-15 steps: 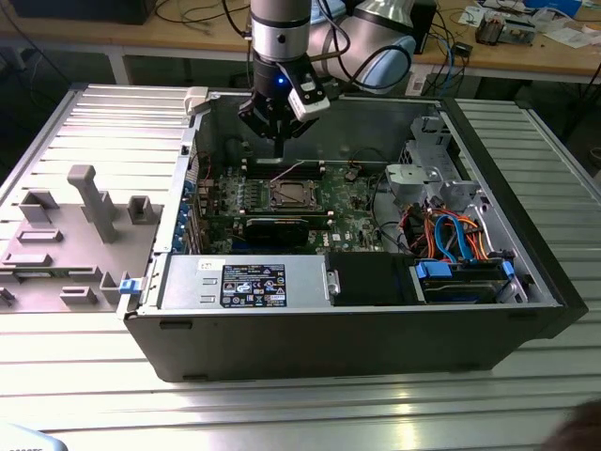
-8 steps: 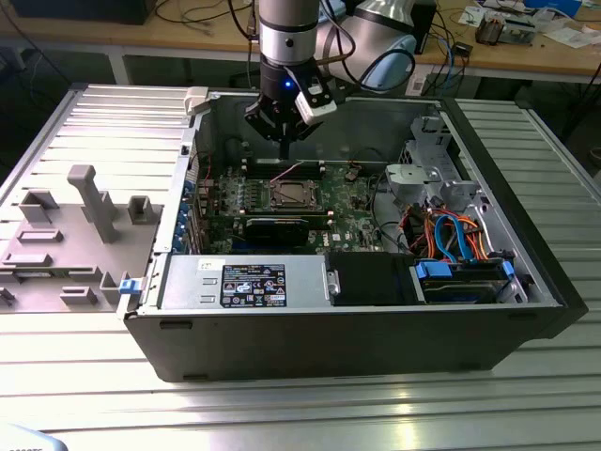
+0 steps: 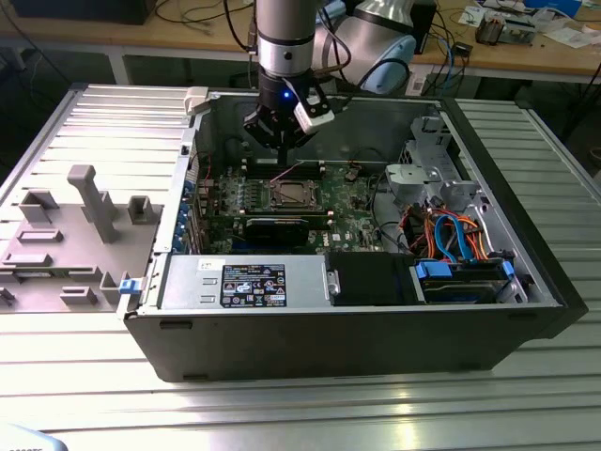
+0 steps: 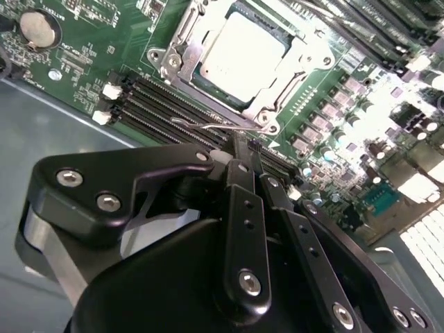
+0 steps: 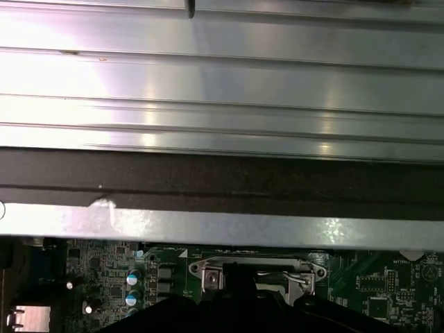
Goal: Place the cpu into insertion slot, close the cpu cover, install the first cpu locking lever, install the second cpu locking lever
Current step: 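Install the first cpu locking lever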
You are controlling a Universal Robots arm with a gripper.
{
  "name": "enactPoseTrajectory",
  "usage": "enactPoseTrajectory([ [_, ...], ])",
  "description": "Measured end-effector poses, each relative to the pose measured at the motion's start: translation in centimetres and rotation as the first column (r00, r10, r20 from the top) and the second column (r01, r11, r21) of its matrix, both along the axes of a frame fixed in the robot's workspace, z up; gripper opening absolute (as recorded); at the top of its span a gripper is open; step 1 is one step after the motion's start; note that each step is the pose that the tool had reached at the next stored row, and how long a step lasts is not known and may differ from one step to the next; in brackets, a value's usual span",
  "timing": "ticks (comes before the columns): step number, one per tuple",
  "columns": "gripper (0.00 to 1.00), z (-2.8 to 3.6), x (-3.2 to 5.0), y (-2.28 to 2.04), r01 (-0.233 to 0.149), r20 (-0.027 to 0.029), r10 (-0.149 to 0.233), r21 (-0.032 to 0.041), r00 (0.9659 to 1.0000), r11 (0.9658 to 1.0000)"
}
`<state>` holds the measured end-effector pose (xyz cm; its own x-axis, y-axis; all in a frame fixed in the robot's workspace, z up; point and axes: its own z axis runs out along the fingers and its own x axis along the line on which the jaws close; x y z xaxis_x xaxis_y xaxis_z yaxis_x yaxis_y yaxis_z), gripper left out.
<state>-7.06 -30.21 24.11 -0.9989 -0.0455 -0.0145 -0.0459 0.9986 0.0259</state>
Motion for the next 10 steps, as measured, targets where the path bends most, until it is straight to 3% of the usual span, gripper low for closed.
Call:
enactPoseTrajectory([
  [5,0.11,-1.18,-0.13,0.12,0.000,0.0000,0.000,0.0000,1.0000,1.0000],
  [10,0.11,-1.93,-0.42,0.12,0.000,0.0000,0.000,0.0001,1.0000,1.0000],
])
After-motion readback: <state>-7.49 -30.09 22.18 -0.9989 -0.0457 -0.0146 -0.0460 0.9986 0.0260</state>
